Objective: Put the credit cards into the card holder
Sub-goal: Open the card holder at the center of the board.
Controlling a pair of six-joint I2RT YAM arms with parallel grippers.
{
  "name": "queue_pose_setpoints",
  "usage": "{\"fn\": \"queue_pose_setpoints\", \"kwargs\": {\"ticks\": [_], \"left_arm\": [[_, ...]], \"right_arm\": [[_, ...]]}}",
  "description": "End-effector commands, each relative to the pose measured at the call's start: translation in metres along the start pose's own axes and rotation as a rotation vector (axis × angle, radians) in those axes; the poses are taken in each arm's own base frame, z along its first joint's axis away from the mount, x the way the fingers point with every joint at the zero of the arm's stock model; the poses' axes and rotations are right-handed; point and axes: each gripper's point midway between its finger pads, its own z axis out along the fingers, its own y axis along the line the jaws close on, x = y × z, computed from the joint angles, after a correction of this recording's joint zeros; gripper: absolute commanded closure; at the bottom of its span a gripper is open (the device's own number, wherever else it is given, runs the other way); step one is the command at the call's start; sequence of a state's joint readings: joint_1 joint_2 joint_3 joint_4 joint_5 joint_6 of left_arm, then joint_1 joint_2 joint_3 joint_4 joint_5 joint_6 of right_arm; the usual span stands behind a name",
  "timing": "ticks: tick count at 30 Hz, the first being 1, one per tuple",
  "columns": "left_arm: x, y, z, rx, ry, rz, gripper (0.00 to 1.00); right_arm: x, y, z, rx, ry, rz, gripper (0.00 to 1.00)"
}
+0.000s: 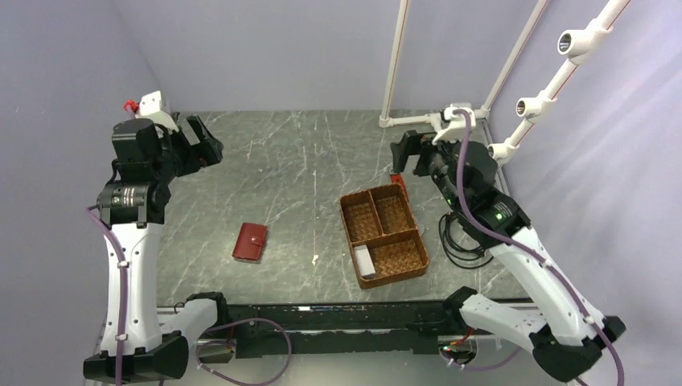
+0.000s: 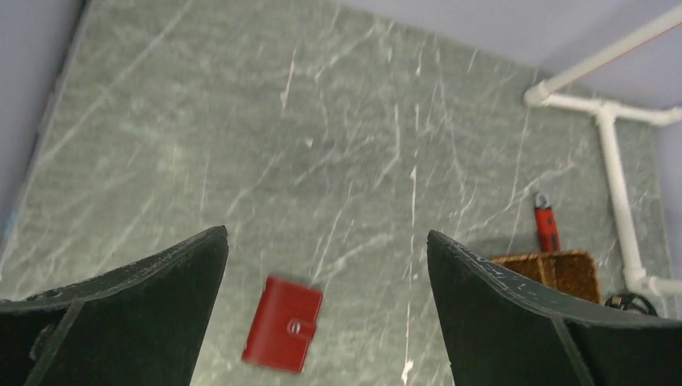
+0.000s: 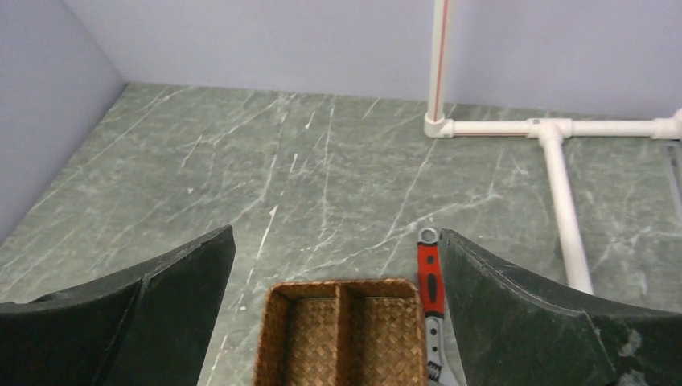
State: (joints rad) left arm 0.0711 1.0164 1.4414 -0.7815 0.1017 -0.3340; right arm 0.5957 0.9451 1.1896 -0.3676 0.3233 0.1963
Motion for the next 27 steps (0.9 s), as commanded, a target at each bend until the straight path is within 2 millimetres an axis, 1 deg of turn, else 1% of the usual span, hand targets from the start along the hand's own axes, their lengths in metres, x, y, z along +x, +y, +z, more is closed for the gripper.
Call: {"fn": "queue_pose_setpoints", "kwargs": {"ticks": [1,3,4,6,7,8,9,10,11,13,15,17,19,21,22,24,25,27], "left_arm": [[0.059,0.027,0.006,-0.111,0.23,-0.02,0.01],[0.094,0.047,0.013,-0.191,0.353,-0.059,0.01],[0.112,0.053,0.017,-0.199,0.416,-0.098,0.01],[0.14,0.061,0.024,-0.166,0.494,-0.209,0.01],[0.153,0.065,0.027,-0.152,0.522,-0.262,0.01],[0.17,0.068,0.029,-0.144,0.561,-0.303,0.01],[0.179,0.07,0.031,-0.138,0.577,-0.321,0.01],[0.189,0.074,0.033,-0.148,0.597,-0.333,0.01],[0.197,0.079,0.034,-0.176,0.611,-0.346,0.01],[0.207,0.085,0.039,-0.206,0.644,-0.368,0.01],[0.212,0.083,0.043,-0.214,0.679,-0.414,0.01],[0.224,0.082,0.05,-0.207,0.696,-0.465,0.01],[0.243,0.081,0.055,-0.205,0.729,-0.526,0.01],[0.258,0.08,0.059,-0.198,0.745,-0.583,0.0],[0.263,0.077,0.061,-0.184,0.746,-0.607,0.03],[0.277,0.077,0.06,-0.189,0.76,-0.64,0.04],[0.283,0.078,0.058,-0.198,0.762,-0.652,0.04],[0.291,0.074,0.056,-0.209,0.766,-0.663,0.04]], "right_arm": [[0.023,0.022,0.023,-0.022,0.109,0.013,0.0],[0.037,0.047,0.033,-0.096,0.149,0.022,0.0],[0.047,0.06,0.038,-0.132,0.183,0.025,0.0],[0.068,0.086,0.05,-0.197,0.253,0.049,0.0],[0.08,0.102,0.055,-0.243,0.293,0.071,0.0],[0.095,0.12,0.059,-0.296,0.334,0.09,0.0],[0.104,0.136,0.059,-0.346,0.357,0.109,0.0],[0.111,0.156,0.058,-0.415,0.37,0.137,0.0],[0.122,0.17,0.058,-0.46,0.4,0.155,0.0],[0.144,0.194,0.055,-0.535,0.464,0.192,0.0],[0.166,0.216,0.051,-0.604,0.532,0.217,0.0],[0.185,0.23,0.049,-0.643,0.58,0.224,0.0],[0.202,0.24,0.049,-0.666,0.629,0.228,0.0],[0.215,0.247,0.049,-0.677,0.678,0.236,0.0],[0.223,0.25,0.05,-0.681,0.701,0.237,0.01],[0.233,0.255,0.048,-0.688,0.72,0.236,0.01],[0.238,0.256,0.047,-0.688,0.731,0.24,0.02],[0.248,0.261,0.046,-0.699,0.761,0.246,0.08]]}}
